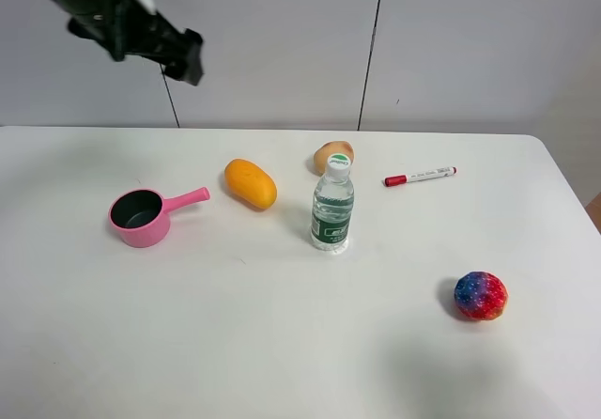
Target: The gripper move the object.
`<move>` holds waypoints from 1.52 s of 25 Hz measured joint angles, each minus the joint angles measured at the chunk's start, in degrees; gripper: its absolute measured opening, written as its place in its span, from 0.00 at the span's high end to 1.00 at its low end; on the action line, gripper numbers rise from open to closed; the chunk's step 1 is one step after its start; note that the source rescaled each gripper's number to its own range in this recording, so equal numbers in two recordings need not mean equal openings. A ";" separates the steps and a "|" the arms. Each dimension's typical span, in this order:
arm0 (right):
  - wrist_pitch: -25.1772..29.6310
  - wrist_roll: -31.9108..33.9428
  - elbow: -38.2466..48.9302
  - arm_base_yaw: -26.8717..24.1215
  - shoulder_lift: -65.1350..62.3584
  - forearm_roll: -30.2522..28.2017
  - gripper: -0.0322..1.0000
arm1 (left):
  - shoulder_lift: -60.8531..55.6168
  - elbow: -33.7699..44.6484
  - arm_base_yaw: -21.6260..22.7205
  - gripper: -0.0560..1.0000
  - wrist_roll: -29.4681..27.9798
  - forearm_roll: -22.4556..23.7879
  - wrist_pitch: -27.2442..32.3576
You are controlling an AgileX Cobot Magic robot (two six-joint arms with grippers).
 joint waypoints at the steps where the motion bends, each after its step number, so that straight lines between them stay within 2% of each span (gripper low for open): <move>1: 0.00 0.00 0.00 0.00 0.00 0.00 0.00 | -3.25 3.00 2.07 0.00 -0.06 0.08 -0.80; 7: 0.00 0.00 0.00 0.00 0.00 0.00 0.00 | -22.44 17.13 17.35 0.00 -2.07 0.95 -3.11; 10: 0.00 0.00 0.00 0.00 0.00 0.00 0.00 | -31.47 23.42 23.52 0.00 -4.08 1.11 -3.66; 12: 0.00 0.00 0.00 0.00 0.00 0.00 0.00 | -37.68 27.31 25.86 0.00 -4.83 1.11 -3.74; 19: 0.00 0.00 0.00 0.00 0.00 0.00 0.00 | -60.14 40.33 26.84 0.00 -5.58 0.38 -2.74; 25: 0.00 0.00 0.00 0.00 0.00 0.00 0.00 | -76.91 45.33 26.89 0.00 -8.24 -1.50 1.83; 29: 0.00 0.00 0.00 0.00 0.00 0.00 0.00 | -83.52 45.60 26.89 0.00 -8.71 -4.27 4.91; 34: 0.00 0.00 0.00 0.00 0.00 0.00 0.00 | -88.16 46.66 26.89 0.00 -8.25 -4.25 6.84; 38: 0.00 0.00 0.00 0.00 0.00 0.00 0.00 | -91.39 50.59 26.89 0.00 -7.82 -4.25 7.78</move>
